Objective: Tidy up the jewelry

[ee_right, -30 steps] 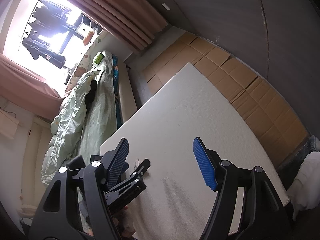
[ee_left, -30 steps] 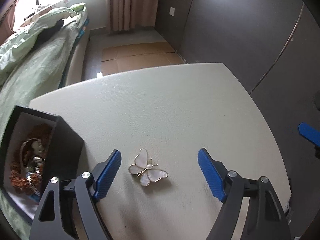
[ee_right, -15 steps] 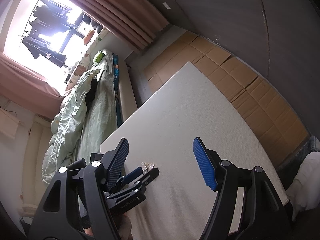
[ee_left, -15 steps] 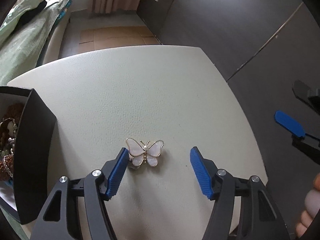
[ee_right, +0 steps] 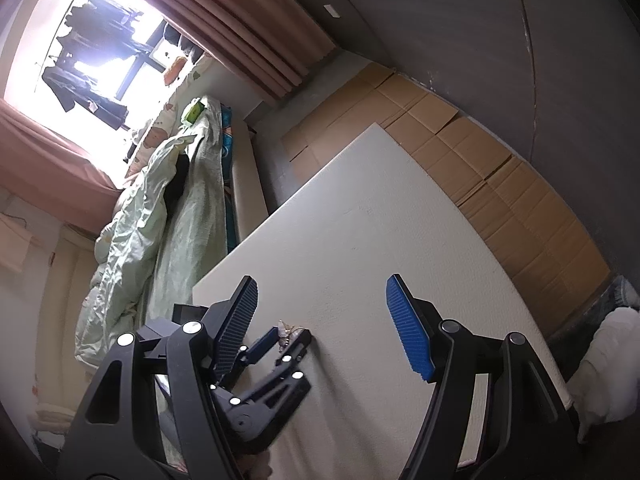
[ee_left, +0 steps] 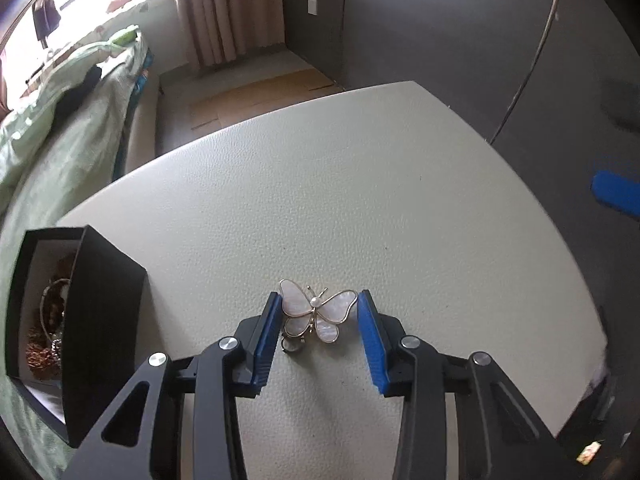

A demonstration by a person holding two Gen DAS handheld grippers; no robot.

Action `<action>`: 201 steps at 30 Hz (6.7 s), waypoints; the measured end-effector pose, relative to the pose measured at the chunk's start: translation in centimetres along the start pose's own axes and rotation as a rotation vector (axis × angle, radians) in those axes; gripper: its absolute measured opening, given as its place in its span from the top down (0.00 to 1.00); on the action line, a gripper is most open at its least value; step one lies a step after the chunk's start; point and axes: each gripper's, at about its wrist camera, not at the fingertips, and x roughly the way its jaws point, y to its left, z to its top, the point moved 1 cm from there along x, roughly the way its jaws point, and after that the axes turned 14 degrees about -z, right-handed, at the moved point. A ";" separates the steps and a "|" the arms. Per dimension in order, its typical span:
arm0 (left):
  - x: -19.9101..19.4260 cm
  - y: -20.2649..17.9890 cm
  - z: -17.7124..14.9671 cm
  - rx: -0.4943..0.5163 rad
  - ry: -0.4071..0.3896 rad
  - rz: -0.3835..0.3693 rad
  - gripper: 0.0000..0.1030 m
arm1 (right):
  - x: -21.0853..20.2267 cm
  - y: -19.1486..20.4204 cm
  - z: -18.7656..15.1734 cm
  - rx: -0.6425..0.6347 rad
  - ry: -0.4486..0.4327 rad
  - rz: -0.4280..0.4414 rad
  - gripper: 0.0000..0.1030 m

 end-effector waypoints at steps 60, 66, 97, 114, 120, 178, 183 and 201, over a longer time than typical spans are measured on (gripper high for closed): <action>-17.0 16.1 -2.6 -0.425 -0.300 -0.135 0.44 | 9.7 16.1 -8.6 -0.552 0.075 -0.159 0.87; -17.6 17.3 -2.4 -0.448 -0.319 -0.124 0.41 | 6.7 18.1 -8.1 -0.539 -0.040 -0.034 0.87; -19.3 19.3 -2.6 -0.475 -0.362 -0.114 0.08 | 6.6 19.6 -6.5 -0.390 -0.047 0.091 0.66; -21.7 13.4 -5.2 -0.297 -0.418 -0.015 0.08 | 0.4 14.0 -6.6 -0.332 -0.124 0.016 0.17; -22.6 11.5 -5.9 -0.241 -0.436 0.001 0.08 | -1.5 12.6 -6.6 -0.327 -0.145 -0.003 0.09; -28.6 3.6 -12.3 -0.106 -0.555 0.101 0.08 | -10.1 6.8 -11.7 -0.451 -0.244 -0.069 0.05; -28.7 3.8 -12.3 -0.103 -0.549 0.113 0.08 | -10.3 7.1 -11.8 -0.457 -0.247 -0.072 0.05; -29.1 4.2 -12.4 -0.102 -0.554 0.104 0.08 | -10.6 7.2 -11.7 -0.459 -0.255 -0.090 0.05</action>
